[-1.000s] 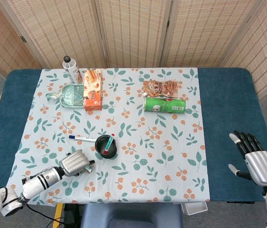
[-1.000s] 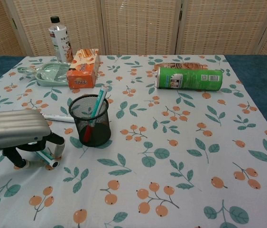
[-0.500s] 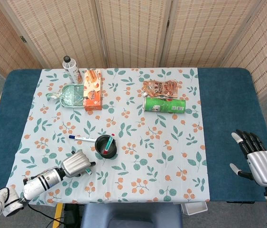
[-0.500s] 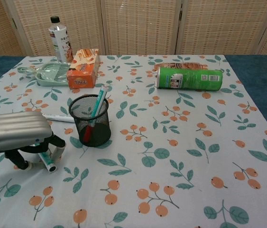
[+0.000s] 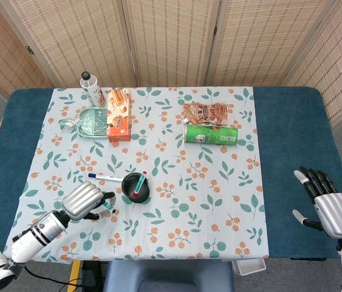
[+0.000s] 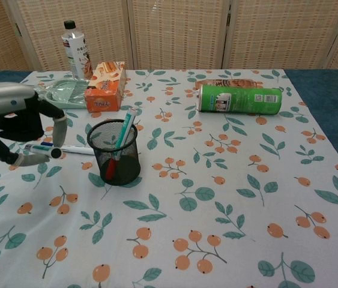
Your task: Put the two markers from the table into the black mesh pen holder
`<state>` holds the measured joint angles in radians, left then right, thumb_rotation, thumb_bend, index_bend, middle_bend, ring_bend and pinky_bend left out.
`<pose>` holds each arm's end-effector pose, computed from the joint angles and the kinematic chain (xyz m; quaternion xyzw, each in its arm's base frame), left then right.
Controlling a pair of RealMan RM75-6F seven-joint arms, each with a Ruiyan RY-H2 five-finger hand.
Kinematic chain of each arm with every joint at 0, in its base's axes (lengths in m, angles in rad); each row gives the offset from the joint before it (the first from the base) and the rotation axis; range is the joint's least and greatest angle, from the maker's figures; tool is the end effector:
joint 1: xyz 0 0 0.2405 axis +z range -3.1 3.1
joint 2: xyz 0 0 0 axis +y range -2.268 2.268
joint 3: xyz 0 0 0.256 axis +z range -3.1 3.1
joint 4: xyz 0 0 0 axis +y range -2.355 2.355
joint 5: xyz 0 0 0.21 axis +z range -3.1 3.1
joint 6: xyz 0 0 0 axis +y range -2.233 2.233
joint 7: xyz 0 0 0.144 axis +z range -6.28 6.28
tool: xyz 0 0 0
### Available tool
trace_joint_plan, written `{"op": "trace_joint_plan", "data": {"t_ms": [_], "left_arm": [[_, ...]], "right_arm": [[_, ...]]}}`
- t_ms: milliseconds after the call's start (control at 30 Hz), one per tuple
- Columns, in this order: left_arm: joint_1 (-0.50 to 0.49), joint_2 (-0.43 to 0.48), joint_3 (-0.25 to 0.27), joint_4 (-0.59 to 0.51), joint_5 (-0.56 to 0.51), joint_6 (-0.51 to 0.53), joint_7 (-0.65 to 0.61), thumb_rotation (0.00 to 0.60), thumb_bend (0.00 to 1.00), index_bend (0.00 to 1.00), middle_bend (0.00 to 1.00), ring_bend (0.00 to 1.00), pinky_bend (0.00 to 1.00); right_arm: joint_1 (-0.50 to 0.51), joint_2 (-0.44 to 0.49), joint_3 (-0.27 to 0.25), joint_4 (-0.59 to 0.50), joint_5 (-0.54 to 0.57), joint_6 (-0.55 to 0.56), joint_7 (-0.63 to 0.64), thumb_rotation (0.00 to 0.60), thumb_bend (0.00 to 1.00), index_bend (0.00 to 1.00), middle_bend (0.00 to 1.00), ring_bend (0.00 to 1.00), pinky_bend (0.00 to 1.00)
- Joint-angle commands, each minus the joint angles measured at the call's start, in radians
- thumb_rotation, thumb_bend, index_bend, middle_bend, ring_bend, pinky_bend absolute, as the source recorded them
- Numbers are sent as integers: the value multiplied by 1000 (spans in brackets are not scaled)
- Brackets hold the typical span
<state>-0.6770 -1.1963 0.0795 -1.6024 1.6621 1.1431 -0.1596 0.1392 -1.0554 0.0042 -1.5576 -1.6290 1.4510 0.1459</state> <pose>-0.1822 0.2859 0.0673 -0.7986 -0.3230 -0.4164 0.2906 -0.3067 -0.1881 0.1668 0.6495 -0.3776 0.4033 0.5225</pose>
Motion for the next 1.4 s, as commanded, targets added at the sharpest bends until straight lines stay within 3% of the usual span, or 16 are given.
{"op": "trace_joint_plan", "data": {"t_ms": [33,267,633,1000,1400], "left_arm": [[17,144,-103,-178,-165,19,-108,600,378,614,1000,1000,1000],[-20,179,-235,-279,-425,-85,-231,600,378,620,1000,1000,1000],[-81,6,-333,-313,-716,-171,-214,600,378,618,1000,1000,1000],[-115,-133,-394,-311,-866,-99,-80,600,378,618,1000,1000,1000],[-130,-274,-407,-237,-871,-100,-39,600,378,618,1000,1000,1000]], "right_arm": [[4,0,-1,-1,2,-8,-1,600,246,0,0,0,0],[13,-3,2,1,10,-23,-4,600,246,0,0,0,0],[23,-1,14,22,27,-33,39,600,246,0,0,0,0],[20,6,12,53,-1,2,102,600,246,0,0,0,0],[3,19,3,65,-29,51,142,600,246,0,0,0,0]]}}
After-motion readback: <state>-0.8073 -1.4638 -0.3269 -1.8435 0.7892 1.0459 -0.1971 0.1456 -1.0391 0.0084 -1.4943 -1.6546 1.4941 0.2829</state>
